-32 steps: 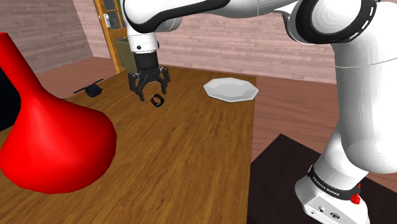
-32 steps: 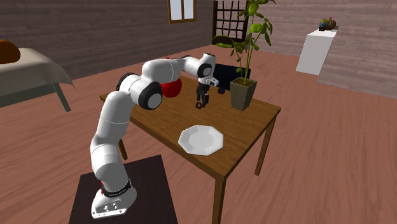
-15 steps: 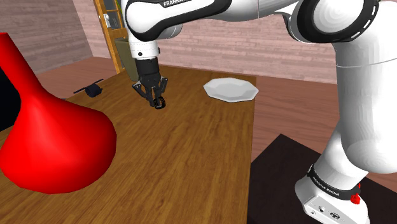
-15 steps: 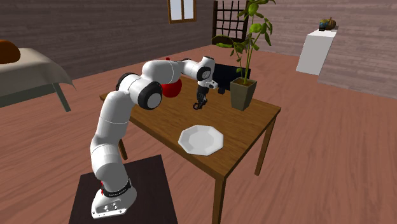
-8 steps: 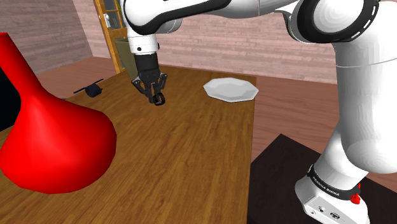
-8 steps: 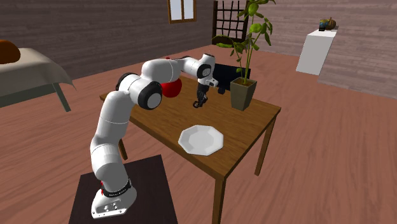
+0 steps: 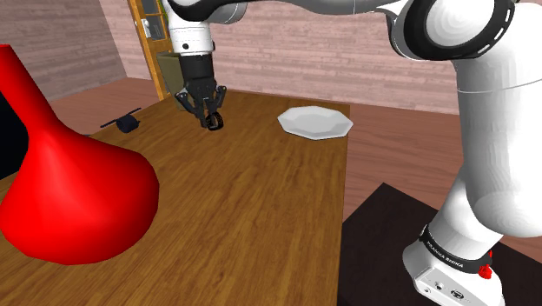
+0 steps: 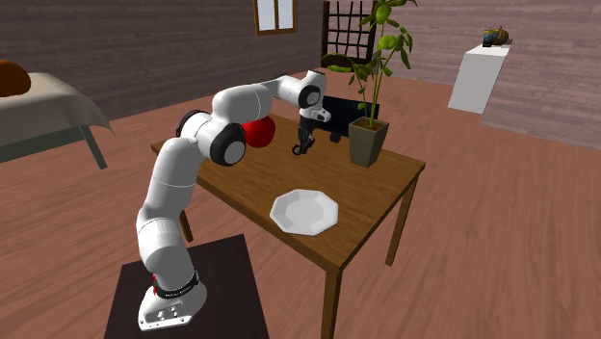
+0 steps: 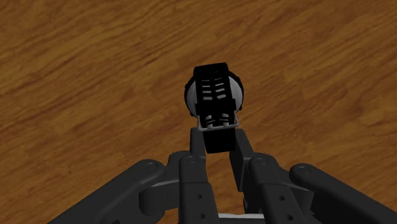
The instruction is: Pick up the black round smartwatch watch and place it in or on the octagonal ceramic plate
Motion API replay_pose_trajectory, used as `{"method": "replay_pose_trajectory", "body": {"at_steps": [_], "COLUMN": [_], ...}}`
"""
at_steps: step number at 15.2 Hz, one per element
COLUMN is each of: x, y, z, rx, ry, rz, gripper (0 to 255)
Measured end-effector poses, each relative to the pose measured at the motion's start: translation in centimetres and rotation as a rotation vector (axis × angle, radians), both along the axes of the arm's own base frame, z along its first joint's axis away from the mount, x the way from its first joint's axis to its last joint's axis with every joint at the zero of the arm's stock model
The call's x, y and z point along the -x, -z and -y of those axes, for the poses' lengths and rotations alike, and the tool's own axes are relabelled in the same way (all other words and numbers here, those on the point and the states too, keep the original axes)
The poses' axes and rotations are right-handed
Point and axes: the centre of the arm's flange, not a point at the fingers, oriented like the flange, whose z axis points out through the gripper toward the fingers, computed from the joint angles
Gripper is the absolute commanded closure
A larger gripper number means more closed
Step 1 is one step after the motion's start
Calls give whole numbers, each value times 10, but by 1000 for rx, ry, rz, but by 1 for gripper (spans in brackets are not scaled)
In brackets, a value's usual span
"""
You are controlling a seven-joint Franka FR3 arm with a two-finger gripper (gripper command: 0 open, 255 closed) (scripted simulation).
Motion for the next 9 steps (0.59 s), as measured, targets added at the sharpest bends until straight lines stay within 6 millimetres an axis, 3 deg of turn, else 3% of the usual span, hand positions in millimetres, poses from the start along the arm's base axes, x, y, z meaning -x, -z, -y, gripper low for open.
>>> {"method": "replay_pose_trajectory", "body": {"at_steps": [5,9], "x": [1,15], "y": [-24,-27], "z": [0,37], "rx": [0,0], "ry": [0,0], "rz": [0,-1], "gripper": [255,255]}}
